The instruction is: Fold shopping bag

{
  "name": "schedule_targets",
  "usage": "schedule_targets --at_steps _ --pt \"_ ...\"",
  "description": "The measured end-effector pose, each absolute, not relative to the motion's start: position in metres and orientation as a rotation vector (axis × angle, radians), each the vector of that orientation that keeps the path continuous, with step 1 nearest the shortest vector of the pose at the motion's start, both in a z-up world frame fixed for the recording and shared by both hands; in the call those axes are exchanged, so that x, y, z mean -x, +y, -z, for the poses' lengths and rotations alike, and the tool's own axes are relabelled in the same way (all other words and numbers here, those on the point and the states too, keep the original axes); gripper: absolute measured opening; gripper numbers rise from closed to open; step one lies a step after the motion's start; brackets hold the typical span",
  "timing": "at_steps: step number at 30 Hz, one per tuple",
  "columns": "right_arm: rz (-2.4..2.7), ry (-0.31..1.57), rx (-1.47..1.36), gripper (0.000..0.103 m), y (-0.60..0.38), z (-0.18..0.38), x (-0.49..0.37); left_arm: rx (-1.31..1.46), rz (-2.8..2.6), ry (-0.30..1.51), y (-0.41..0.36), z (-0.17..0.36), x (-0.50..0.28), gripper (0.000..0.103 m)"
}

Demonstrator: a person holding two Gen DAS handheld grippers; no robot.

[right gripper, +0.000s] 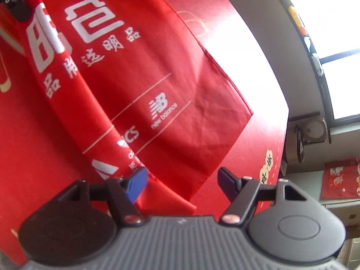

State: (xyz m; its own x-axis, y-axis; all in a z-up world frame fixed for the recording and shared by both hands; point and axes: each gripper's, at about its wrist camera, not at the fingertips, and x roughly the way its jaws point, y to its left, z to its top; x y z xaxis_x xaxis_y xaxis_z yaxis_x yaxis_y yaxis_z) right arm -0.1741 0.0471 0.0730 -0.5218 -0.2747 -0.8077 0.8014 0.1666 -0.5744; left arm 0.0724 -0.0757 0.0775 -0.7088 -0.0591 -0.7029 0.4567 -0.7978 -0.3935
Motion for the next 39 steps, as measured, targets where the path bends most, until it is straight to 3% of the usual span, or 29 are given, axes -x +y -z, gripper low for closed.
schedule_targets --at_steps 2,8,11,13,15,18,20,22,25,27,33,39 --pt "1.483 1.566 -0.526 0.067 0.044 -0.073 0.175 -1.007 2.513 0.759 -0.074 -0.083 -0.077 0.053" --pt "1.379 1.587 -0.542 0.068 0.035 -0.077 0.184 -0.896 2.473 0.514 -0.058 -0.120 -0.107 0.055" --pt "1.344 1.574 -0.575 0.072 0.031 -0.080 0.193 -0.824 2.533 0.334 -0.038 -0.141 -0.110 0.062" --pt "1.344 1.570 -0.581 0.083 0.029 -0.081 0.200 -0.783 2.622 0.318 -0.026 -0.152 -0.106 0.069" --pt "1.339 1.555 -0.595 0.084 0.027 -0.083 0.207 -0.769 2.703 0.404 -0.021 -0.153 -0.097 0.073" --pt "1.332 1.524 -0.629 0.085 0.025 -0.086 0.216 -0.786 2.708 0.622 -0.024 -0.136 -0.070 0.069" --pt "1.343 1.522 -0.625 0.087 0.025 -0.087 0.217 -0.807 2.658 0.837 -0.034 -0.118 -0.057 0.056" --pt "1.345 1.528 -0.608 0.087 0.026 -0.087 0.216 -0.876 2.547 1.069 -0.051 -0.094 -0.045 0.053" --pt "1.342 1.541 -0.592 0.087 0.027 -0.089 0.212 -0.896 2.389 1.224 -0.076 -0.074 -0.043 0.023" --pt "1.336 1.543 -0.581 0.087 0.025 -0.091 0.211 -0.858 2.326 1.281 -0.088 -0.069 -0.048 0.024" --pt "1.308 1.560 -0.552 0.087 0.020 -0.095 0.209 -0.841 2.309 1.156 -0.087 -0.085 -0.055 0.025" --pt "1.297 1.556 -0.564 0.087 0.016 -0.100 0.214 -0.818 2.349 1.039 -0.081 -0.097 -0.044 0.034"
